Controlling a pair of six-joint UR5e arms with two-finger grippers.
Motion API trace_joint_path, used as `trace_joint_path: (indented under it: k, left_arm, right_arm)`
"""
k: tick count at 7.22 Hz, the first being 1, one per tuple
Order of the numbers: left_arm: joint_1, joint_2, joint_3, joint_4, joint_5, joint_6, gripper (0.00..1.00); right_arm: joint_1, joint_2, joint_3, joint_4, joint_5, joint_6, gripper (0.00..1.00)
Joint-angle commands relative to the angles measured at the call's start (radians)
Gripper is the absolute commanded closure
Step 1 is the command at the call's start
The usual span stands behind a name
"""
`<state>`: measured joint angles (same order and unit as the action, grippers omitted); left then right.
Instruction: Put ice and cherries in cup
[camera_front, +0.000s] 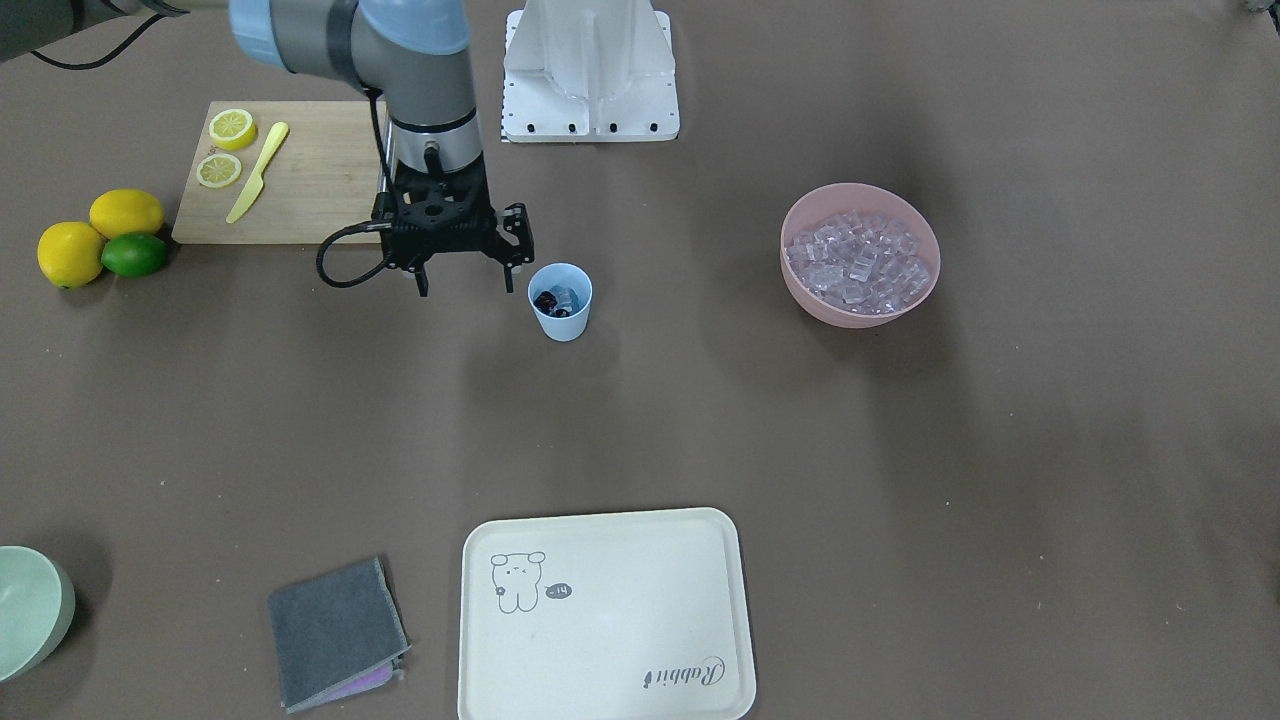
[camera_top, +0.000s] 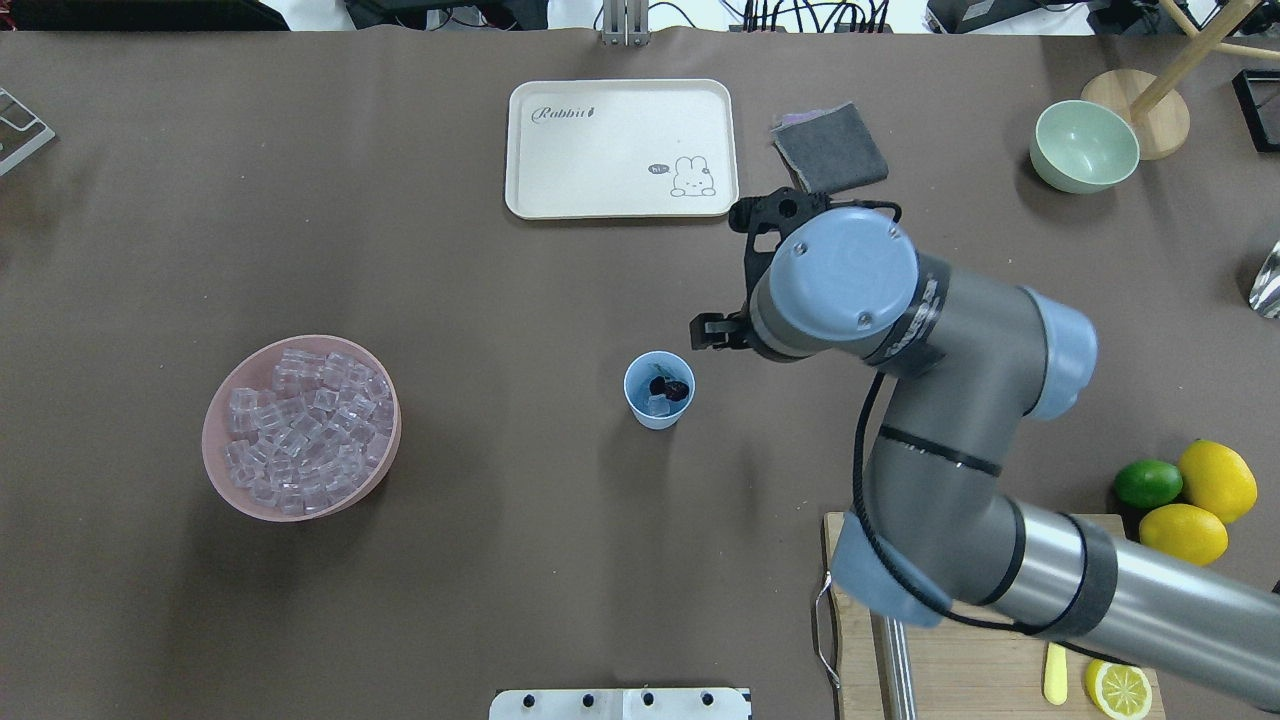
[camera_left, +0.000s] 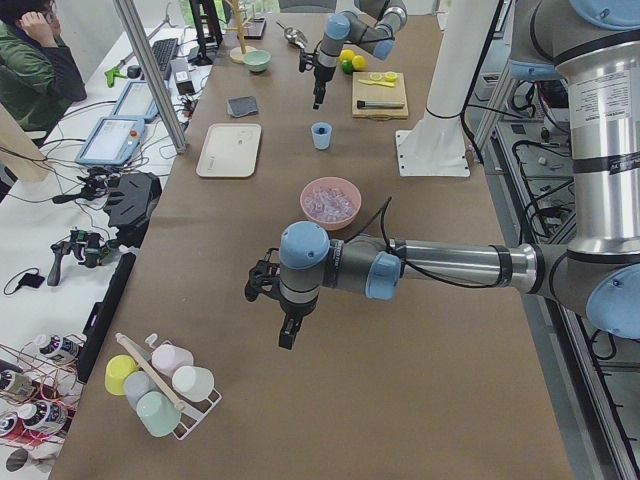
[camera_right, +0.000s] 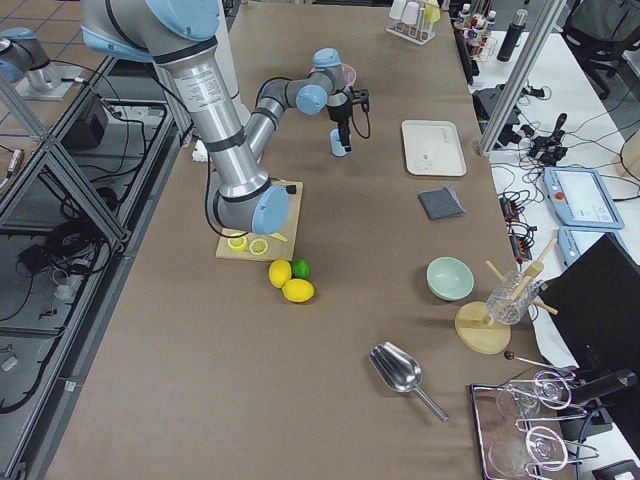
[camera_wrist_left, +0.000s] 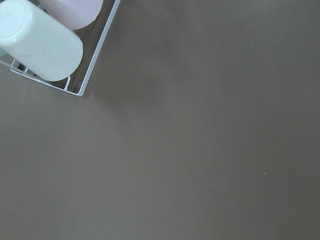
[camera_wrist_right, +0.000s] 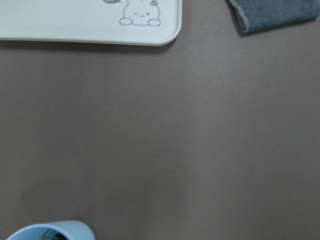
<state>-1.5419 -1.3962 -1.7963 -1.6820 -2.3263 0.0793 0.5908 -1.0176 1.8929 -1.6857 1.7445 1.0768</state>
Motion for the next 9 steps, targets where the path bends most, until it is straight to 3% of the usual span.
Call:
trace_joint_path:
  k: [1,5,7,9]
  left_arm:
    - [-0.009,0.005,-0.021,0.065,-0.031,0.008,0.01]
    - [-0.004,0.034,-0.005,0.067,-0.018,0.011,0.01]
    - [-0.003,0.036,-0.005,0.064,-0.019,0.011,0.01]
    - [-0.004,0.036,-0.008,0.062,-0.018,0.013,0.01]
  right_arm:
    - [0.281,-0.098,0.032,-0.06,0.285,-0.407,0.0]
    - [0.64,-0.471,0.069,-0.063,0.366,-1.092,0.0]
    - [0.856,-0.65,0.042,-0.054,0.519,-1.26,0.0]
    - [0.922,-0.795,0.023,-0.052,0.504,-1.275,0.0]
